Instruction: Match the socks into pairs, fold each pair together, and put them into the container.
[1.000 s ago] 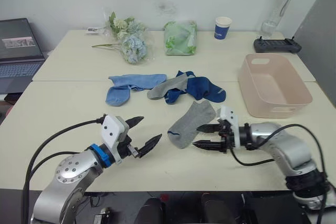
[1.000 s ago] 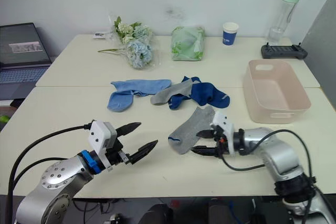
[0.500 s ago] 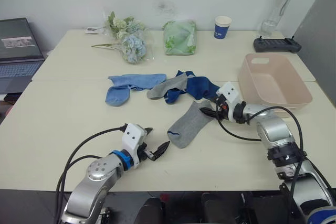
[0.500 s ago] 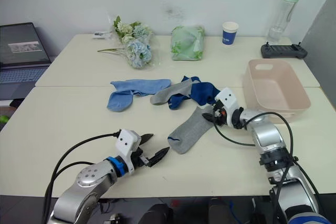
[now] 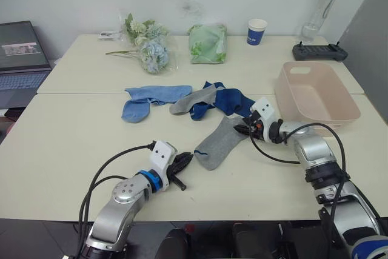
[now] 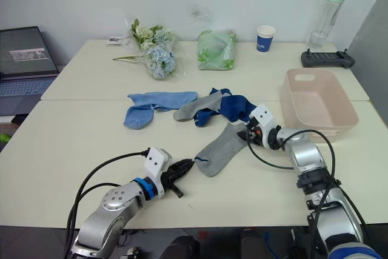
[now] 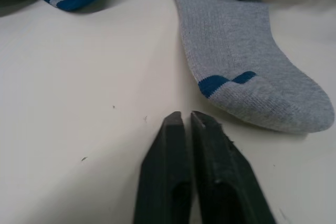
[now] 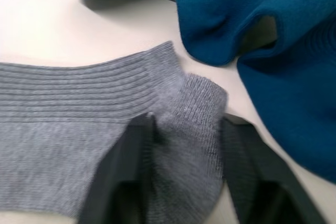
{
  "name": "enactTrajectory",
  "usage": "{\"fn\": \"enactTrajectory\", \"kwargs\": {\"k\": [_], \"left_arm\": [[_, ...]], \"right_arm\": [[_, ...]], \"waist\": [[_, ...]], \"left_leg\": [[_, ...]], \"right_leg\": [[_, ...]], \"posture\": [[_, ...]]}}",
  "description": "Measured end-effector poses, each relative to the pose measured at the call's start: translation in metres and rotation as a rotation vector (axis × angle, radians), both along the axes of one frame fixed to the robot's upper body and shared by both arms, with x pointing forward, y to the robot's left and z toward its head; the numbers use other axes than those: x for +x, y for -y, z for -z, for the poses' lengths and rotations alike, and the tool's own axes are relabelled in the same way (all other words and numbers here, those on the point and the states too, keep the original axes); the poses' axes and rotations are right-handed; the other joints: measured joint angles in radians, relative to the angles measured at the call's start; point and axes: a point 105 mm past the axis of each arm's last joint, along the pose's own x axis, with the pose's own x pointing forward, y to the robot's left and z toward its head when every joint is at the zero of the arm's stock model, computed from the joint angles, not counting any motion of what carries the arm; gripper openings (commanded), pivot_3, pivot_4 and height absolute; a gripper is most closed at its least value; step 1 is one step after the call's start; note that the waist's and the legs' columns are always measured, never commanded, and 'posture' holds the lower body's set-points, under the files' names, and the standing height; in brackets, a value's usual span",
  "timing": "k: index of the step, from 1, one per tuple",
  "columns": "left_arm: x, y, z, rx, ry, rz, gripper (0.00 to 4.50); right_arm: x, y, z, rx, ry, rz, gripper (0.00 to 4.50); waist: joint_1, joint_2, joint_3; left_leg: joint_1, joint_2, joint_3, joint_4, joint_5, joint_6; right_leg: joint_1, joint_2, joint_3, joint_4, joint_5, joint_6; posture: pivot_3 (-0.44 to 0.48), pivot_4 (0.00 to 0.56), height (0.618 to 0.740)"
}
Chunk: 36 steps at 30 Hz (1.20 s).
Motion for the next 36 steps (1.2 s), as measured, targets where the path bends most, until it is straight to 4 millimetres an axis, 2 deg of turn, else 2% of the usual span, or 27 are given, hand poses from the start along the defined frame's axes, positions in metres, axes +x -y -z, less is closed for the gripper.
{"fn": "enactTrajectory", "kwargs": {"k": [3,6,11,14,17,20,24,26,29,36], "left_arm": [[0.001,0.003,-0.005,-0.023,0.011,0.018,0.0],[-0.001,0.001,-0.004,-0.04,-0.004,0.016,0.0],[-0.006,-0.018,-0.005,-0.097,-0.043,-0.022,0.0],[-0.001,-0.02,-0.015,-0.168,-0.039,-0.024,0.9],[0.008,-0.012,-0.026,-0.205,-0.018,0.003,1.87],[0.013,-0.006,-0.026,-0.206,-0.022,0.021,2.83],[0.02,0.004,-0.008,-0.156,-0.093,0.044,2.83],[0.023,0.005,-0.005,-0.136,-0.093,0.042,2.83],[0.023,0.009,-0.005,-0.123,-0.093,0.066,2.19],[0.018,0.021,-0.001,-0.107,-0.115,0.134,0.04]], "right_arm": [[-0.003,0.001,0.0,0.017,-0.005,0.005,0.04],[-0.007,0.003,0.0,0.041,-0.02,0.018,0.04],[-0.022,0.015,0.001,0.054,-0.056,0.051,0.04],[-0.029,0.019,0.002,0.047,-0.065,0.063,0.0],[-0.03,0.019,0.001,0.044,-0.069,0.069,0.0],[-0.03,0.02,-0.001,0.044,-0.063,0.075,0.0],[-0.03,0.023,-0.001,0.041,-0.063,0.099,0.0],[-0.03,0.024,0.0,0.041,-0.064,0.107,0.0],[-0.032,0.024,0.0,0.048,-0.063,0.107,0.0],[-0.045,0.015,-0.002,0.061,-0.05,0.104,0.0]], "waist": [[0.0,0.0,0.0],[0.0,0.0,0.0],[0.0,0.0,0.0],[0.002,0.0,0.0],[0.001,0.0,0.0],[0.0,0.0,0.0],[0.0,0.0,0.0],[0.0,0.0,0.0],[0.0,0.0,0.0],[0.0,0.0,0.0]], "left_leg": [[0.0,0.0,0.0,0.0,0.0,0.0],[0.0,0.0,0.0,0.0,0.0,0.0],[0.0,0.0,0.0,0.0,-0.001,0.003],[0.0,0.0,-0.001,0.0,-0.001,0.003],[0.0,-0.001,0.0,0.0,-0.001,0.003],[0.0,-0.001,0.0,0.0,0.0,0.001],[0.0,-0.001,0.001,0.0,0.001,0.001],[0.0,-0.001,0.0,0.0,0.001,0.001],[0.0,-0.001,0.0,0.0,0.001,0.001],[0.0,-0.001,0.0,0.0,0.001,0.001]], "right_leg": [[0.0,0.0,0.0,0.0,0.0,0.0],[0.0,0.0,0.0,0.0,0.0,0.0],[0.0,0.0,0.0,0.0,0.0,0.0],[0.0,0.0,0.0,0.0,0.0,0.001],[0.001,0.0,0.0,0.001,0.001,0.002],[0.0,0.0,0.0,0.001,0.001,0.002],[0.0,0.0,0.0,0.0,0.001,0.002],[0.0,0.0,0.0,0.0,0.001,0.002],[0.001,0.0,0.0,0.0,0.001,0.002],[0.0,0.0,0.0,0.0,0.001,0.002]], "posture": [[0.0,0.15,0.74],[0.0,0.15,0.74],[0.0,0.15,0.74],[0.0,0.15,0.74],[0.0,0.15,0.74],[0.0,0.15,0.74],[0.0,0.15,0.74],[0.0,0.15,0.74],[0.0,0.15,0.74],[0.0,0.15,0.74]]}}
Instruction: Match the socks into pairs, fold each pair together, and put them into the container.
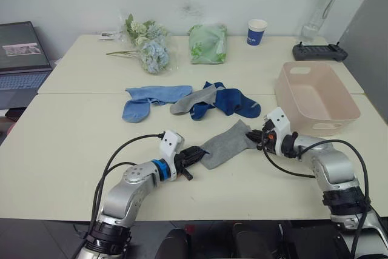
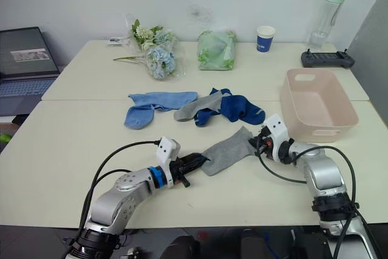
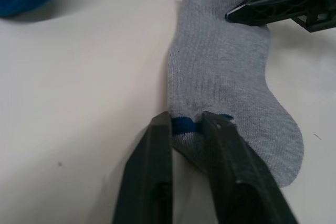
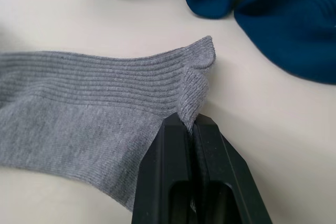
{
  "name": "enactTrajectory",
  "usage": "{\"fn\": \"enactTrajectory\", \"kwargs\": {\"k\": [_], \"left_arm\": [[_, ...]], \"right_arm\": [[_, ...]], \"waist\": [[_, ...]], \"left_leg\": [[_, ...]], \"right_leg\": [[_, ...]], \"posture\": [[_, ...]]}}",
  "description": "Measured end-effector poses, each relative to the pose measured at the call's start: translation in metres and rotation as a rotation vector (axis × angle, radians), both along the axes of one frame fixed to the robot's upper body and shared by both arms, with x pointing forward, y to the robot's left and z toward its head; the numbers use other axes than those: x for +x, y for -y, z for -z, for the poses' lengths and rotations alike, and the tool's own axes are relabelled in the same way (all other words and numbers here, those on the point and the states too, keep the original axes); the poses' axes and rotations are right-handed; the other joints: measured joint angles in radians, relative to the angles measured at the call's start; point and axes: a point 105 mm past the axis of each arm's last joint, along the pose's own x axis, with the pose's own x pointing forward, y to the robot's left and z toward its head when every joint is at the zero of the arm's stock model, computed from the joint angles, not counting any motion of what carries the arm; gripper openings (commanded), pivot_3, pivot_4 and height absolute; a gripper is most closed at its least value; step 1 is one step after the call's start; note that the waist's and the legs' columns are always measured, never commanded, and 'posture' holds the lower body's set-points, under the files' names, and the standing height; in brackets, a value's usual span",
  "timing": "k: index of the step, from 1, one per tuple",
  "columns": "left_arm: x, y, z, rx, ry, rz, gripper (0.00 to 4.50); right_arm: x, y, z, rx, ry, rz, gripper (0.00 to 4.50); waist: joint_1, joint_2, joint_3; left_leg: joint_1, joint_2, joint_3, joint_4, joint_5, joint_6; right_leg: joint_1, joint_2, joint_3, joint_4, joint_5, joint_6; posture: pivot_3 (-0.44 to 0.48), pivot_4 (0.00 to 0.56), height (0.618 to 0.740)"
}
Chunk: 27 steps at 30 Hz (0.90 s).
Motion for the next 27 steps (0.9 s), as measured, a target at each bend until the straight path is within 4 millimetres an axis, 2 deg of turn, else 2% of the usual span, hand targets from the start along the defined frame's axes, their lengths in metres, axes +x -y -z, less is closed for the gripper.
{"fn": "enactTrajectory", "kwargs": {"k": [3,8,11,18,23,27], "left_arm": [[-0.002,-0.003,0.0,0.003,-0.007,-0.007,0.04],[-0.006,-0.017,0.0,0.012,-0.005,-0.046,0.04],[-0.014,-0.032,-0.007,0.043,0.009,-0.046,0.04],[-0.036,-0.073,-0.02,0.141,-0.056,-0.002,0.04],[-0.046,-0.076,-0.016,0.161,-0.119,0.043,0.04],[-0.045,-0.078,-0.016,0.165,-0.119,0.029,0.04]], "right_arm": [[-0.009,-0.01,0.0,0.019,0.023,0.016,0.0],[-0.019,-0.025,-0.011,0.054,0.094,0.046,0.0],[-0.034,-0.042,-0.015,0.129,0.084,0.067,0.0],[-0.069,-0.049,-0.021,0.198,-0.051,0.067,0.0],[-0.083,-0.064,-0.02,0.234,-0.159,0.031,0.0],[-0.082,-0.059,-0.017,0.211,-0.177,0.071,0.0]], "waist": [[0.0,0.0,0.0],[-0.002,0.0,0.0],[-0.002,0.0,0.0],[-0.002,0.001,0.0],[-0.003,0.001,0.001],[-0.002,0.001,0.001]], "left_leg": [[0.0,0.0,0.0,0.0,0.0,0.0],[0.0,0.0,-0.001,0.0,0.0,0.0],[0.0,0.001,-0.002,-0.001,0.001,-0.002],[0.0,0.0,-0.002,-0.001,-0.001,0.002],[0.0,0.0,-0.002,-0.002,-0.001,0.003],[0.0,0.0,-0.002,-0.002,-0.001,0.003]], "right_leg": [[0.0,0.0,0.0,0.0,0.0,0.0],[-0.001,0.0,0.0,0.001,0.0,0.0],[-0.001,0.0,-0.001,0.001,0.0,0.0],[-0.001,0.0,0.0,0.001,0.0,0.0],[-0.001,0.0,-0.001,0.001,0.0,0.0],[-0.001,0.0,0.0,0.0,0.0,0.0]], "posture": [[0.0,0.15,0.74],[0.0,0.15,0.74],[0.0,0.15,0.74],[0.0,0.15,0.74],[0.0,0.15,0.74],[0.0,0.15,0.74]]}}
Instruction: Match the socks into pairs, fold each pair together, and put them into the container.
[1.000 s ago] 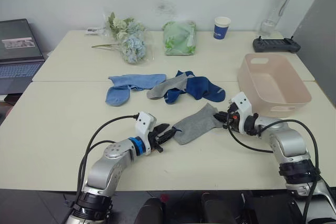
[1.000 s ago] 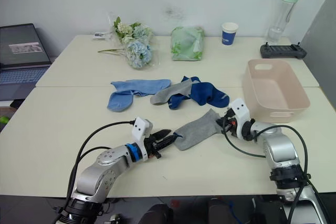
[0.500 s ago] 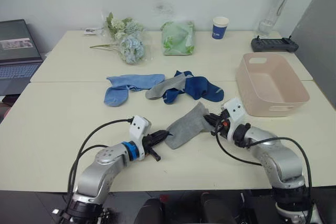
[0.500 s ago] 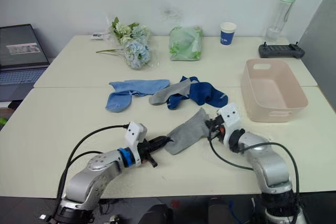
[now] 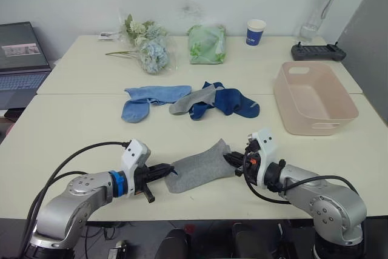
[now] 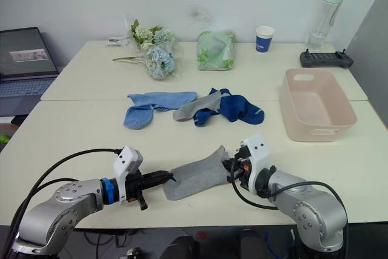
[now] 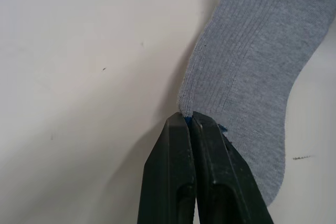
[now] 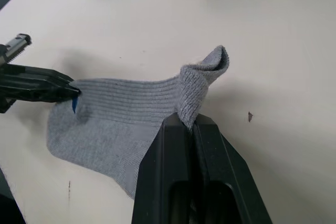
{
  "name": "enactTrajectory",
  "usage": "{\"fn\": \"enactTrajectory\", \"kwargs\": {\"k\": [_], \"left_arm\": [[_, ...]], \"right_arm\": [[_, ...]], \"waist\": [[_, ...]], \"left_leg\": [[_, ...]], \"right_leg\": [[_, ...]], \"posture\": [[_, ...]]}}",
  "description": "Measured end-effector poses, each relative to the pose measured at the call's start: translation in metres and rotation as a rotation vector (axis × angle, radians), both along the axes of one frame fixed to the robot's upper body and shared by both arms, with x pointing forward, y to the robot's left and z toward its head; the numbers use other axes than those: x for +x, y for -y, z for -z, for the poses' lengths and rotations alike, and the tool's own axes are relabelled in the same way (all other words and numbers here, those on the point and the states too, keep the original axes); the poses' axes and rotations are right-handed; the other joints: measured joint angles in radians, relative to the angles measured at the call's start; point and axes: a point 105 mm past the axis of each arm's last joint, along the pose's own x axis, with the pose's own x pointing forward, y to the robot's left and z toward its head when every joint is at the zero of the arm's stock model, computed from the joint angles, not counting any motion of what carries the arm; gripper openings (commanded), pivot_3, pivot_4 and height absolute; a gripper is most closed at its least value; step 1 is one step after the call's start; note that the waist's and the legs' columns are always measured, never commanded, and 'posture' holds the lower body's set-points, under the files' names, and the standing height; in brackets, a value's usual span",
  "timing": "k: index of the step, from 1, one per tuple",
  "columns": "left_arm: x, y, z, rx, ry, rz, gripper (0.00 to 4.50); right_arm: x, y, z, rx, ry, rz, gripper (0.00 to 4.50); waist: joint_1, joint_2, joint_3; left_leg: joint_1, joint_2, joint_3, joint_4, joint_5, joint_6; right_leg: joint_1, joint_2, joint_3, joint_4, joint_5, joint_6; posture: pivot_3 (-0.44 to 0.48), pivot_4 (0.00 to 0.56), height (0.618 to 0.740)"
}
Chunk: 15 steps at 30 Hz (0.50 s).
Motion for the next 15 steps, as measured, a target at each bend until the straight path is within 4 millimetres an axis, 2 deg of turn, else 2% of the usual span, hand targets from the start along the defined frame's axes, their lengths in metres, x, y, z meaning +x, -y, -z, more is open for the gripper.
{"fn": "enactTrajectory", "kwargs": {"k": [6,7,10,15], "left_arm": [[0.005,0.009,0.005,-0.012,0.021,-0.017,0.04],[0.005,0.011,0.007,-0.012,0.026,-0.019,0.23],[0.008,0.015,0.008,-0.025,0.047,-0.032,0.95],[0.007,0.006,0.007,-0.021,0.052,-0.063,2.63]], "right_arm": [[-0.002,0.011,0.012,-0.036,-0.031,0.037,0.0],[-0.002,0.012,0.014,-0.038,-0.032,0.041,0.0],[0.001,0.018,0.013,-0.05,-0.013,0.043,0.74],[0.002,0.032,0.009,-0.113,0.028,-0.017,2.55]], "waist": [[0.0,0.0,0.0],[0.0,0.0,0.0],[0.0,0.0,0.0],[0.0,0.0,0.0]], "left_leg": [[0.0,0.0,0.0,0.0,0.0,0.0],[0.0,0.0,0.001,0.0,0.0,0.0],[0.0,0.0,0.0,0.0,0.0,0.0],[0.0,0.0,0.001,0.0,0.0,0.0]], "right_leg": [[0.0,0.0,0.0,0.0,0.0,0.0],[0.0,0.0,0.0,0.0,0.0,0.0],[0.0,0.0,0.0,0.0,0.0,0.0],[0.0,0.0,0.0,-0.001,0.0,0.0]], "posture": [[0.0,0.15,0.74],[0.0,0.15,0.74],[0.0,0.15,0.74],[0.0,0.15,0.74]]}}
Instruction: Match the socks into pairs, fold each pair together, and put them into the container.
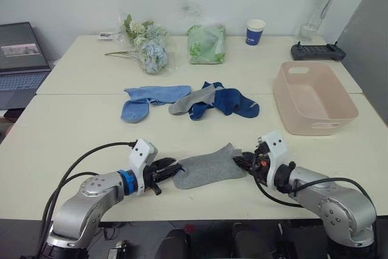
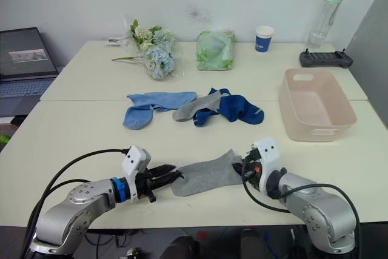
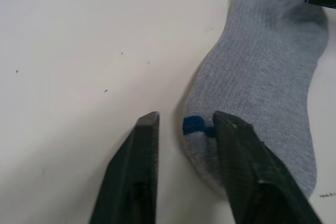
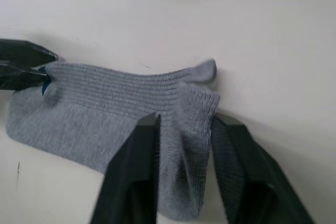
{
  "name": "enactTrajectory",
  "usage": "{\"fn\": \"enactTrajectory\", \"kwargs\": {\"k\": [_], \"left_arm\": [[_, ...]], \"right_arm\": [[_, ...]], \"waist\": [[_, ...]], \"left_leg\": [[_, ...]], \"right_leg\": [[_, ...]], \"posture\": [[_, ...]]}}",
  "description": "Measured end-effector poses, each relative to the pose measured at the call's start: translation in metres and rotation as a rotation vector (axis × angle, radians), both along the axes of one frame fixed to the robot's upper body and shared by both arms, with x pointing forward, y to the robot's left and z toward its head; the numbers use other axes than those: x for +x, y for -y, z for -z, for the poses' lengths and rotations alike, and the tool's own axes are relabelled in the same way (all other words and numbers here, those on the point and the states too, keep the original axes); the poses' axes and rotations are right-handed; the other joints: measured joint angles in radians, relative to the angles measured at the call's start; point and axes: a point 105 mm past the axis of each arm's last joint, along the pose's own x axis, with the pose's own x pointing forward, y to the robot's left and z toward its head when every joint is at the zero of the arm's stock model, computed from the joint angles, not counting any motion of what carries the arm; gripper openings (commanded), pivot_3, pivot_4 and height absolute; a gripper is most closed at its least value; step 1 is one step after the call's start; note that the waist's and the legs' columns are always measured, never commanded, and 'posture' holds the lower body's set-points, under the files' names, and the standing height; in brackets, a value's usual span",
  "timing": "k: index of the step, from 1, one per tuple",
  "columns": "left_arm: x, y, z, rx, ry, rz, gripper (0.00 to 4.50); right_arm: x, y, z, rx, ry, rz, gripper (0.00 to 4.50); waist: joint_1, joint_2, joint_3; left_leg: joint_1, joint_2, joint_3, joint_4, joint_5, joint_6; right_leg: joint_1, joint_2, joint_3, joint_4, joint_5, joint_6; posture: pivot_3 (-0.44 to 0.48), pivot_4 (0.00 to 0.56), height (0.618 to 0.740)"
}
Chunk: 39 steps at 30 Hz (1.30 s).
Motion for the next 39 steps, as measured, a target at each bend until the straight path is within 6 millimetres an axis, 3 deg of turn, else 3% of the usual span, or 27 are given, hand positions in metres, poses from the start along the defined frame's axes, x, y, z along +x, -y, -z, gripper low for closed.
{"fn": "enactTrajectory", "kwargs": {"k": [5,6,14,17,23,27,30,35,38,39], "left_arm": [[-0.004,-0.013,-0.007,-0.032,0.003,-0.009,4.24],[-0.003,-0.014,-0.009,-0.032,0.009,-0.005,4.46],[-0.001,-0.013,-0.008,-0.058,0.026,-0.024,4.46],[-0.01,-0.005,-0.005,-0.088,0.009,-0.026,4.46],[-0.012,0.005,0.004,-0.075,0.012,-0.05,4.46],[-0.01,0.009,0.006,-0.062,0.029,-0.06,3.6],[-0.011,0.014,0.008,-0.065,0.023,-0.047,2.64],[-0.012,0.018,0.01,-0.057,0.012,-0.029,1.03],[-0.013,0.018,0.011,-0.057,0.009,-0.024,0.07],[-0.012,0.018,0.01,-0.056,0.009,-0.024,0.0]], "right_arm": [[0.008,0.016,-0.012,-0.056,0.019,-0.114,4.34],[0.013,0.019,-0.017,-0.064,0.035,-0.129,4.5],[0.048,0.023,-0.037,-0.067,0.079,-0.247,4.5],[0.061,0.02,-0.039,-0.066,0.081,-0.281,4.5],[0.057,0.013,-0.026,-0.091,0.012,-0.414,4.5],[0.054,0.016,-0.014,-0.117,-0.031,-0.446,4.5],[0.053,0.017,-0.008,-0.127,-0.031,-0.449,3.89],[0.046,0.022,0.007,-0.128,-0.076,-0.442,2.17],[0.044,0.021,0.006,-0.127,-0.072,-0.446,1.08],[0.043,0.02,0.005,-0.127,-0.066,-0.45,0.73]], "waist": [[0.0,0.0,0.0],[0.0,0.0,0.0],[0.0,-0.001,0.001],[-0.001,-0.001,0.001],[0.007,-0.001,0.001],[0.009,-0.001,0.001],[0.008,-0.001,0.001],[0.008,-0.001,0.001],[0.008,-0.001,0.001],[0.008,-0.001,0.001]], "left_leg": [[0.0,0.0,0.0,0.0,0.0,0.0],[0.0,0.0,0.0,0.0,0.0,0.001],[-0.001,0.0,0.0,0.0,0.0,0.001],[-0.001,0.0,0.001,0.0,0.0,0.001],[-0.001,0.0,0.0,0.0,0.0,0.001],[-0.001,-0.001,0.0,0.001,0.0,0.001],[-0.001,-0.001,0.0,0.001,0.0,0.001],[-0.001,-0.001,0.0,0.0,0.0,0.001],[-0.001,0.0,0.0,0.0,0.0,0.001],[-0.001,0.0,0.0,0.001,0.0,0.001]], "right_leg": [[0.001,0.0,0.0,0.0,0.0,0.0],[0.001,0.0,-0.001,0.0,0.0,0.0],[0.0,0.0,0.0,-0.001,0.0,0.0],[0.0,-0.001,0.0,-0.003,0.0,0.0],[0.001,-0.001,-0.001,-0.003,0.0,0.0],[0.001,-0.002,-0.001,-0.003,0.0,0.0],[0.001,-0.002,-0.001,-0.002,0.0,0.0],[0.001,-0.002,0.0,-0.003,0.0,0.0],[0.001,-0.002,-0.001,-0.002,0.0,0.0],[0.001,-0.002,-0.001,-0.002,0.0,0.0]], "posture": [[0.0,0.15,0.74],[0.0,0.15,0.74],[0.0,0.15,0.74],[0.0,0.15,0.74],[0.0,0.15,0.74],[0.0,0.15,0.74],[0.0,0.15,0.74],[0.0,0.15,0.74],[0.0,0.15,0.74],[0.0,0.15,0.74]]}}
